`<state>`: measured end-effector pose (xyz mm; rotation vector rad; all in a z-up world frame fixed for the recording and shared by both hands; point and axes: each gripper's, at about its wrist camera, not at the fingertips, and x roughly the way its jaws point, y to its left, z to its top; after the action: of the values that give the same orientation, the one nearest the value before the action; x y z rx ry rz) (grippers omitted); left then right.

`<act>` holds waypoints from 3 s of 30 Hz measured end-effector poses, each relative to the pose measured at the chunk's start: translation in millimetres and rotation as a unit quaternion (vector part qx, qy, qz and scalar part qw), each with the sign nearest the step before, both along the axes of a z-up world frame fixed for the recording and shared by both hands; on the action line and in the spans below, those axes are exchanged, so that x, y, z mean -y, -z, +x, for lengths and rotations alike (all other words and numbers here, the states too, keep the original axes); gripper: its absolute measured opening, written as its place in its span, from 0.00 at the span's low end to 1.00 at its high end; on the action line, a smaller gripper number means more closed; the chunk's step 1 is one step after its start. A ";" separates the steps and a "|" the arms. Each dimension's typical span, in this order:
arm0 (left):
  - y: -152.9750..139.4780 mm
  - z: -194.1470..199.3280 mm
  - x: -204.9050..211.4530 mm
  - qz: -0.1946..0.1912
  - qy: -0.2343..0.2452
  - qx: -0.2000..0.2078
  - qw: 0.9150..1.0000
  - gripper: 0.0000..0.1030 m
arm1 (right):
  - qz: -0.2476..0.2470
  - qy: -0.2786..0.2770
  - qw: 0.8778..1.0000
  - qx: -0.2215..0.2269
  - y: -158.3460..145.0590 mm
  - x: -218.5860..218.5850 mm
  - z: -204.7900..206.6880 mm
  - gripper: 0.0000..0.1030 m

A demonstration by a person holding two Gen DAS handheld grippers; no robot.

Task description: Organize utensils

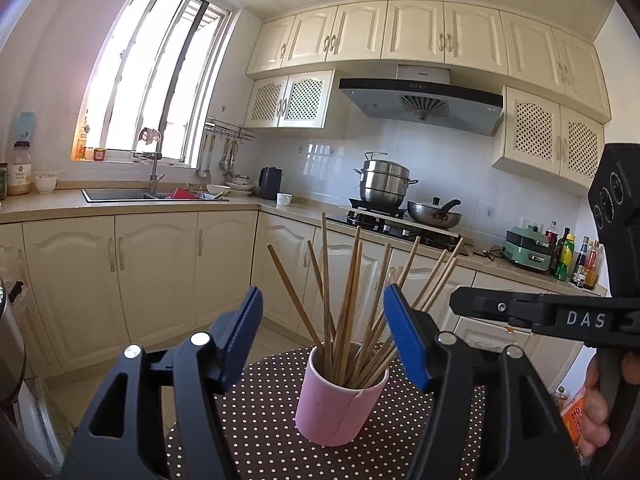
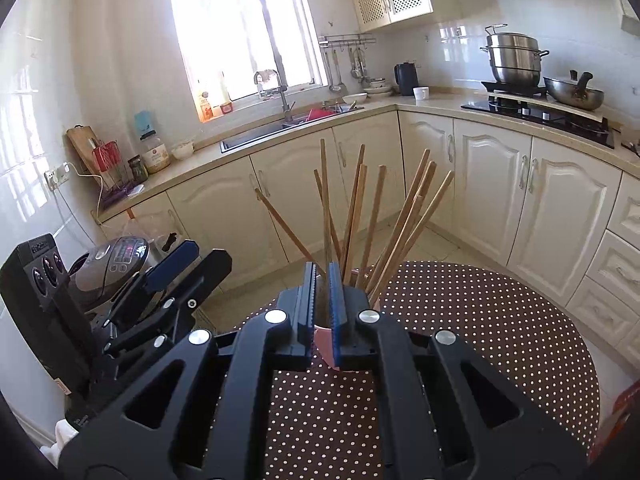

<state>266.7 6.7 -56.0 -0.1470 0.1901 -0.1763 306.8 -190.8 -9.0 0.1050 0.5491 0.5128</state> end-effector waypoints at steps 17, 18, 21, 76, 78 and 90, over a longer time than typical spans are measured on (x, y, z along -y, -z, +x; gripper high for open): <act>-35.9 -94.2 3.9 0.044 -0.023 -0.024 0.998 0.72 | 0.016 0.024 0.997 0.074 -32.7 14.6 -98.1 0.18; -37.0 -100.8 4.0 0.045 -0.022 -0.031 0.998 0.72 | 0.016 0.024 0.997 0.077 -33.3 15.9 -104.0 0.31; -37.6 -119.4 3.9 0.049 -0.026 -0.046 0.997 0.72 | 0.017 0.032 0.994 0.107 -35.7 18.2 -133.5 0.55; -67.5 -247.2 23.0 0.080 -0.069 0.018 0.994 0.88 | -0.049 0.149 0.960 0.232 -25.0 27.7 -274.4 0.90; -67.6 -247.4 23.0 0.082 -0.071 0.020 0.994 0.88 | -0.049 0.148 0.960 0.232 -24.7 27.3 -274.4 0.90; -66.8 -246.7 24.2 0.088 -0.075 0.018 0.993 0.88 | -0.047 0.147 0.962 0.227 -22.2 28.9 -271.3 0.90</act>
<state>20.0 -17.5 10.8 0.0184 0.1562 -0.0116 35.5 -219.7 13.2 -0.0241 0.1023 0.2070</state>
